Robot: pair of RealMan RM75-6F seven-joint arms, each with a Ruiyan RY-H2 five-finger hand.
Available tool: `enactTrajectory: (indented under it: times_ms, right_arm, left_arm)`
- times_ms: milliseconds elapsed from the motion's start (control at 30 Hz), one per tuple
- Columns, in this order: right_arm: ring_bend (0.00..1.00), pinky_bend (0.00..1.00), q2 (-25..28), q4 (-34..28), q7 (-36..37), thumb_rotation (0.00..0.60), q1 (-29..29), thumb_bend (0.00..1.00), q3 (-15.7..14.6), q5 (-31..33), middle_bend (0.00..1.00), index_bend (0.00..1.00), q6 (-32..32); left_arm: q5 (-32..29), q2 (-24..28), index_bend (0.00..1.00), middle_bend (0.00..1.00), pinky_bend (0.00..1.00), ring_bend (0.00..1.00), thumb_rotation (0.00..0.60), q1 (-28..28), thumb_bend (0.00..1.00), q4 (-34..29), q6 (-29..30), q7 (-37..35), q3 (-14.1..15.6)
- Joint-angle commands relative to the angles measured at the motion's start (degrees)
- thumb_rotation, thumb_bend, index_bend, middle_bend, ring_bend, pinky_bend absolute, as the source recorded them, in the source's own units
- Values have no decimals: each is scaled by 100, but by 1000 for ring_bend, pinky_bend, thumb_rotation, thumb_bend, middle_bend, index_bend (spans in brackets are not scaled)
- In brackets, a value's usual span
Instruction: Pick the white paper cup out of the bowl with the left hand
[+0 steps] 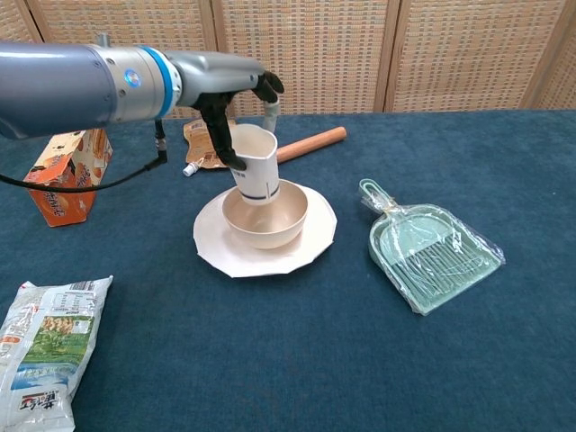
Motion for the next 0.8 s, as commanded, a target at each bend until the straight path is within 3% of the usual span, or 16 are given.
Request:
enactTrajectory:
  times_ms: [33, 400, 667, 800]
  right_arm:
    - [0, 0, 5, -21, -11, 600, -6, 126, -7, -22, 0, 0, 16]
    - [0, 0, -17, -63, -117, 600, 13, 126, -45, -73, 0, 0, -17]
    - [0, 0, -59, -90, -253, 600, 31, 126, -75, -104, 0, 0, -28]
    - [0, 0, -65, -104, -290, 600, 28, 126, -77, -100, 0, 0, -23]
  left_arm:
    - [341, 495, 456, 0, 0, 0, 600, 245, 287, -440, 294, -147, 83]
    - [920, 1107, 450, 0, 0, 0, 600, 973, 286, -668, 515, -727, 635]
    - [1017, 785, 443, 0, 0, 0, 600, 1257, 286, -7, 164, -1011, 1044]
    - [1085, 545, 436, 0, 0, 0, 600, 1315, 286, 337, 28, -1105, 1110]
